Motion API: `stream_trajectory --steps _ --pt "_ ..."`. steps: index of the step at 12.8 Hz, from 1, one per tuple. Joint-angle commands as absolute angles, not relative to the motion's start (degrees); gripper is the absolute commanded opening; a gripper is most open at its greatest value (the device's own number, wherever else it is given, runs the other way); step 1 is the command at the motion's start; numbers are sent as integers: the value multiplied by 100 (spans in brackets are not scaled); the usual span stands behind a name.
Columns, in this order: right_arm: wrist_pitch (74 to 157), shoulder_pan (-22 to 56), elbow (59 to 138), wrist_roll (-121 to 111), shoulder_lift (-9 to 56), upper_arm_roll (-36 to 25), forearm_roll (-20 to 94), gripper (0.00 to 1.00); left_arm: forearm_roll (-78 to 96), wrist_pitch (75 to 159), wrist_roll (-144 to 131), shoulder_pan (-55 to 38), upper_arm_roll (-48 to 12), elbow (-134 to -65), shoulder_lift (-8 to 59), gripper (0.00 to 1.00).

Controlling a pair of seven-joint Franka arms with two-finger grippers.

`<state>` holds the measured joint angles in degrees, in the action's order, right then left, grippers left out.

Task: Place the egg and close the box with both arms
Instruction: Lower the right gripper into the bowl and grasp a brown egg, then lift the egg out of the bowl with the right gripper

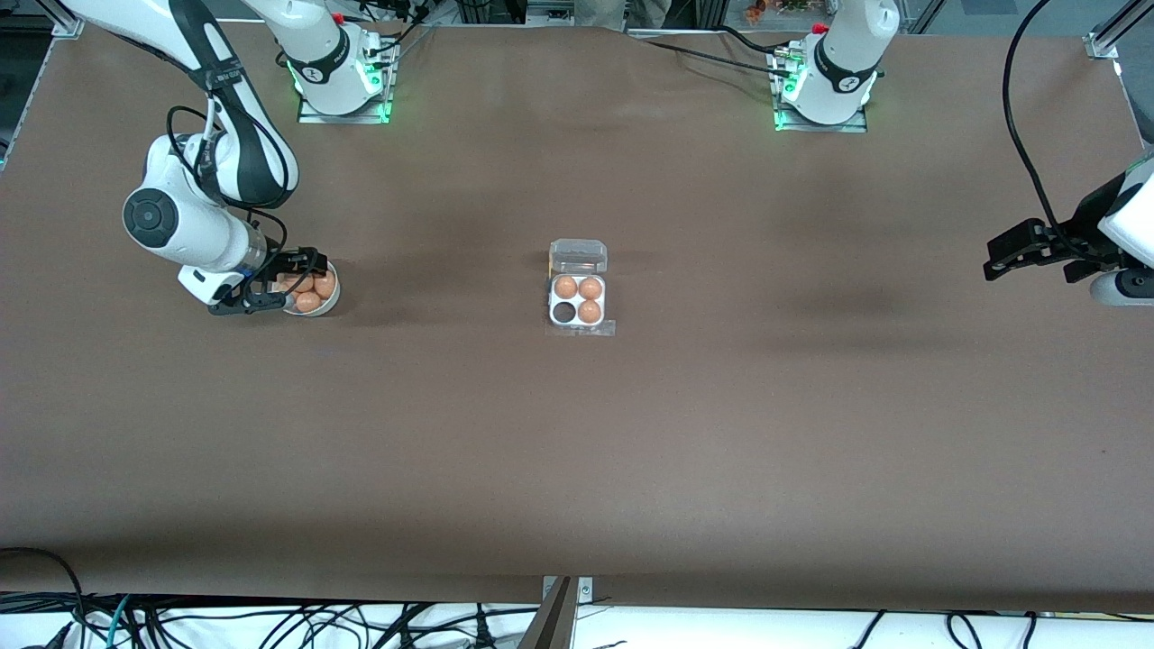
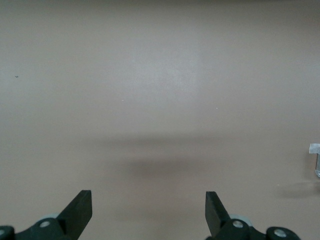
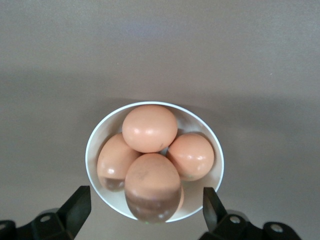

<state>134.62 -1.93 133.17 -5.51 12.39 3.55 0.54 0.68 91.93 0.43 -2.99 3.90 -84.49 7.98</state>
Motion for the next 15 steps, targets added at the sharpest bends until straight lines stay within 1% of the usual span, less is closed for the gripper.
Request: stream_trajectory --steps 1,2,3,4,5,6,7,8,13,15 --pt "13482 -220 13430 -694 1134 352 79 99 114 9105 70 -272 396 -8314 844 100" --pt "13474 -220 13430 -738 1125 334 79 99 114 9105 70 -272 396 -8314 844 100" --pt "13474 -220 13464 -756 1108 325 79 96 114 9097 70 -272 396 -8314 844 100" --pt "13474 -220 13465 -756 1099 325 79 86 114 9105 70 -272 396 -8314 844 100" --pt "13465 -220 13465 -756 1099 325 79 62 114 9105 70 -272 396 -8314 844 100" --pt "13465 -220 13465 -756 1099 325 79 31 114 9105 70 -272 396 -8314 844 100" --pt "13465 -220 13465 -756 1099 325 79 4 114 9105 70 -272 404 -8314 844 100" --pt "13465 -220 13465 -747 1090 325 79 0 114 9105 70 -272 396 -8314 844 100" --pt "13456 -211 13465 -677 1029 325 79 0 114 9097 70 -272 396 -8314 844 100" --pt "13054 -211 13316 -624 792 360 79 0 114 9097 70 -272 396 -8314 844 100"
